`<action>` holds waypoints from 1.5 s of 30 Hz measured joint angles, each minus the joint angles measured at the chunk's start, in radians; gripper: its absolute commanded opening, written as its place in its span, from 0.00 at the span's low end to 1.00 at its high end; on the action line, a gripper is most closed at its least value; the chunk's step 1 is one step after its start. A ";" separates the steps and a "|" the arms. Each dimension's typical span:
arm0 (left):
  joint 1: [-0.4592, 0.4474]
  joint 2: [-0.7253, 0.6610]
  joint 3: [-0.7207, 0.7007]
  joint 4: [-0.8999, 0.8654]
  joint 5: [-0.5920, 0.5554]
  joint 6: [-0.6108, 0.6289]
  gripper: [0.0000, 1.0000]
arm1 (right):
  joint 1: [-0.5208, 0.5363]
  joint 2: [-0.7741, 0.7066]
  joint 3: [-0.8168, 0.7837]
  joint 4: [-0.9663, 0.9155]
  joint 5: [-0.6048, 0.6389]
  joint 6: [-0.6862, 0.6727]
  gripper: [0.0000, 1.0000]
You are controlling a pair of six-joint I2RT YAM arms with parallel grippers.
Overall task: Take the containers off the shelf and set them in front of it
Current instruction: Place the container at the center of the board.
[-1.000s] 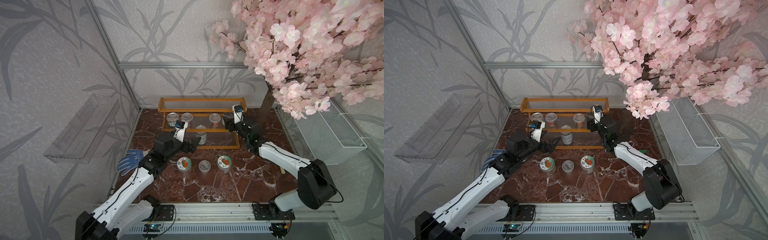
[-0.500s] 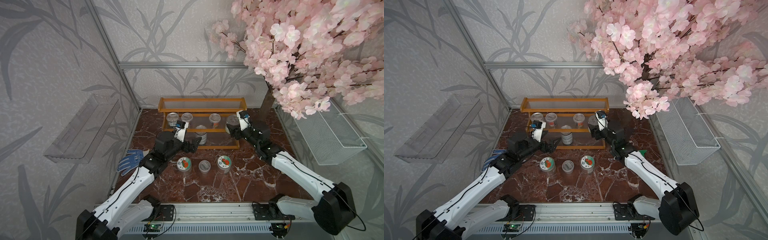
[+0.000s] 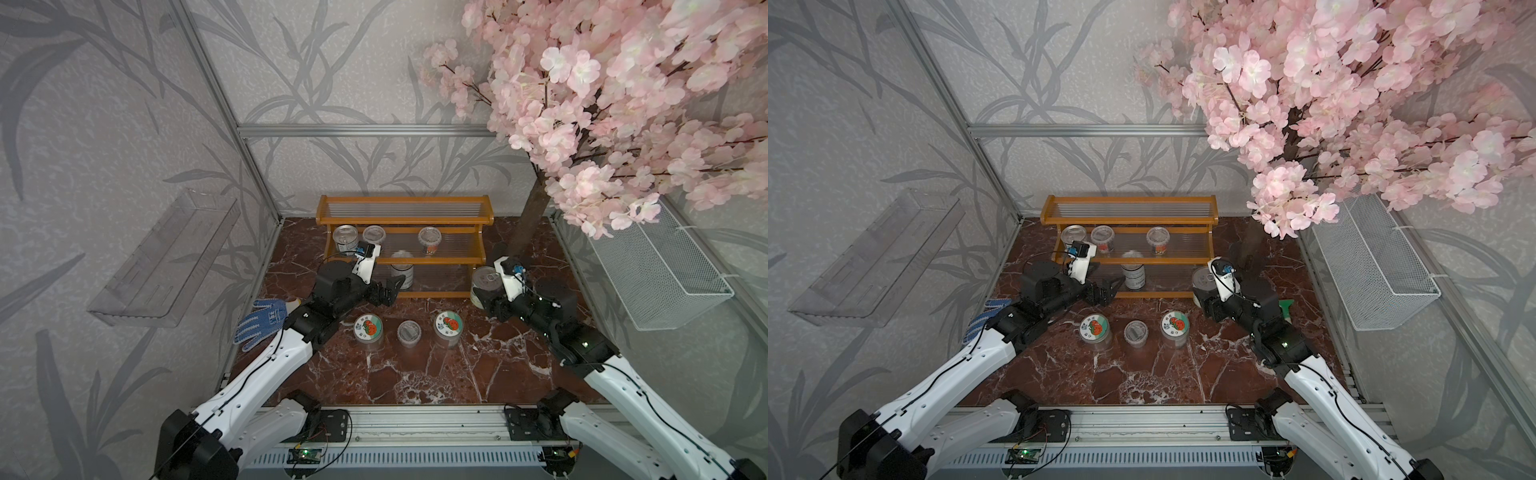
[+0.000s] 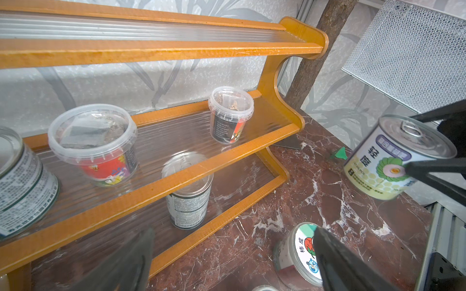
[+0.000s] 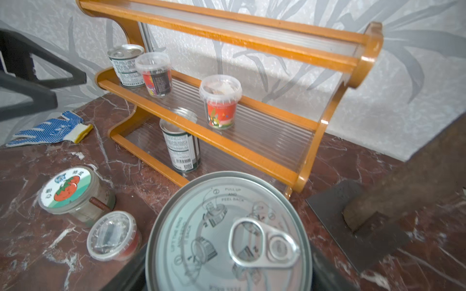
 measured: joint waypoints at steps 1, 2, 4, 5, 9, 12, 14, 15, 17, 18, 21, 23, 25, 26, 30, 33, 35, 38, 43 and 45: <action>0.000 0.003 0.000 0.001 0.003 0.000 1.00 | 0.013 -0.027 -0.025 -0.017 0.024 0.012 0.65; 0.000 0.006 0.000 0.002 0.004 0.000 1.00 | 0.027 -0.049 -0.053 -0.030 0.050 0.024 0.65; 0.000 0.009 0.000 0.006 0.007 0.000 1.00 | 0.052 -0.071 -0.101 -0.047 0.089 0.047 0.65; 0.000 0.010 0.000 0.006 0.008 0.000 1.00 | 0.062 -0.074 -0.121 -0.053 0.106 0.057 0.66; 0.000 0.010 0.000 0.006 0.010 0.000 1.00 | 0.111 -0.074 -0.220 -0.043 0.196 0.114 0.66; 0.000 0.010 0.000 0.006 0.010 0.000 1.00 | 0.132 -0.066 -0.283 -0.012 0.251 0.156 0.66; 0.000 0.010 0.000 0.006 0.010 0.000 1.00 | 0.140 -0.049 -0.304 0.004 0.277 0.203 0.66; 0.000 0.010 0.000 0.005 0.010 0.000 1.00 | 0.147 -0.044 -0.312 0.011 0.292 0.231 0.66; 0.000 0.009 0.000 0.004 0.010 0.000 1.00 | 0.179 -0.049 -0.346 0.045 0.336 0.274 0.67; 0.000 0.008 0.000 0.004 0.010 0.000 1.00 | 0.192 -0.054 -0.367 0.066 0.352 0.292 0.67; 0.000 0.006 0.000 0.003 0.010 0.000 1.00 | 0.212 -0.069 -0.431 0.111 0.389 0.319 0.69; 0.000 0.006 0.000 -0.003 0.010 0.000 1.00 | 0.212 -0.070 -0.466 0.148 0.410 0.328 0.70; 0.000 0.006 0.000 -0.003 0.010 0.000 1.00 | 0.213 -0.063 -0.484 0.177 0.426 0.332 0.71; 0.000 0.006 0.000 -0.003 0.010 0.000 1.00 | 0.213 -0.056 -0.489 0.192 0.434 0.333 0.71; 0.000 0.009 0.002 -0.003 0.011 0.000 1.00 | 0.213 -0.019 -0.504 0.274 0.454 0.335 0.74; 0.000 0.009 0.002 -0.003 0.011 0.000 1.00 | 0.213 0.035 -0.505 0.333 0.459 0.335 0.76; 0.000 0.009 0.002 -0.003 0.011 0.000 1.00 | 0.213 0.069 -0.505 0.355 0.457 0.335 0.80; 0.000 0.009 0.002 -0.003 0.011 0.000 1.00 | 0.213 0.095 -0.505 0.383 0.458 0.339 0.82; 0.000 0.005 0.002 -0.004 0.011 0.000 1.00 | 0.213 0.112 -0.504 0.393 0.458 0.340 0.91; 0.000 0.000 0.002 -0.005 0.011 0.000 1.00 | 0.213 0.110 -0.504 0.393 0.459 0.341 0.92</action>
